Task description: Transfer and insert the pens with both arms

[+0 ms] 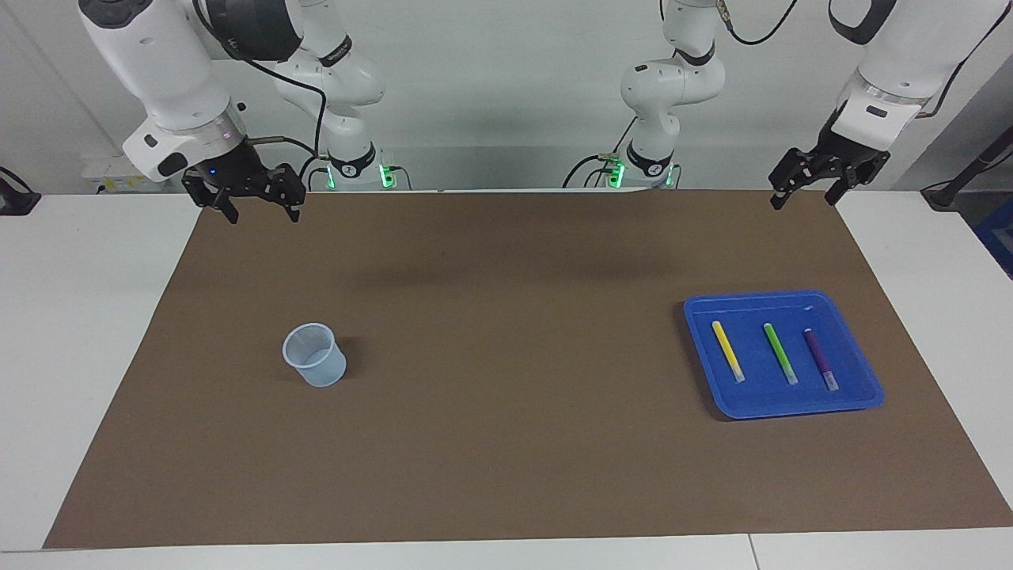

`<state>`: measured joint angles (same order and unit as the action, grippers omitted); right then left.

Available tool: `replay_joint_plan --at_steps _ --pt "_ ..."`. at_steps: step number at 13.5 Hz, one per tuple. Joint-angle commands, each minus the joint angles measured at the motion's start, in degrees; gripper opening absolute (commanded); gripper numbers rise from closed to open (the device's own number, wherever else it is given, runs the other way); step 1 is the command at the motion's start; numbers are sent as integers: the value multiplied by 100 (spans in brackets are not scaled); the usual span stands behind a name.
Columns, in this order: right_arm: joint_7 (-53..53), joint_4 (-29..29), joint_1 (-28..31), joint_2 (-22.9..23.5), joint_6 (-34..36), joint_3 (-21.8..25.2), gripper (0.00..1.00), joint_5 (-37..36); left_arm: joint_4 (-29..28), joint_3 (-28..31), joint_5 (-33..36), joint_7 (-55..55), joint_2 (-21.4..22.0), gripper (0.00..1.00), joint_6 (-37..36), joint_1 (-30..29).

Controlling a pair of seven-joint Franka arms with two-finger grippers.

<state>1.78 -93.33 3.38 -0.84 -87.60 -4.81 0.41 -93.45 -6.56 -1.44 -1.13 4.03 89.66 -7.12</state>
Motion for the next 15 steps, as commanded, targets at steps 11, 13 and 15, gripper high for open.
replay_joint_plan --at_steps 11,13,15 --pt "-37 -185 83 -153 -91 -29 100 38 -683 -3 -163 -72 265 90 772 17" --pt "-37 -185 83 -153 -91 -29 100 38 -692 -3 -242 -72 186 90 781 0" --pt "-37 -185 83 -153 -91 -29 100 38 -692 6 -252 -81 168 89 851 0"
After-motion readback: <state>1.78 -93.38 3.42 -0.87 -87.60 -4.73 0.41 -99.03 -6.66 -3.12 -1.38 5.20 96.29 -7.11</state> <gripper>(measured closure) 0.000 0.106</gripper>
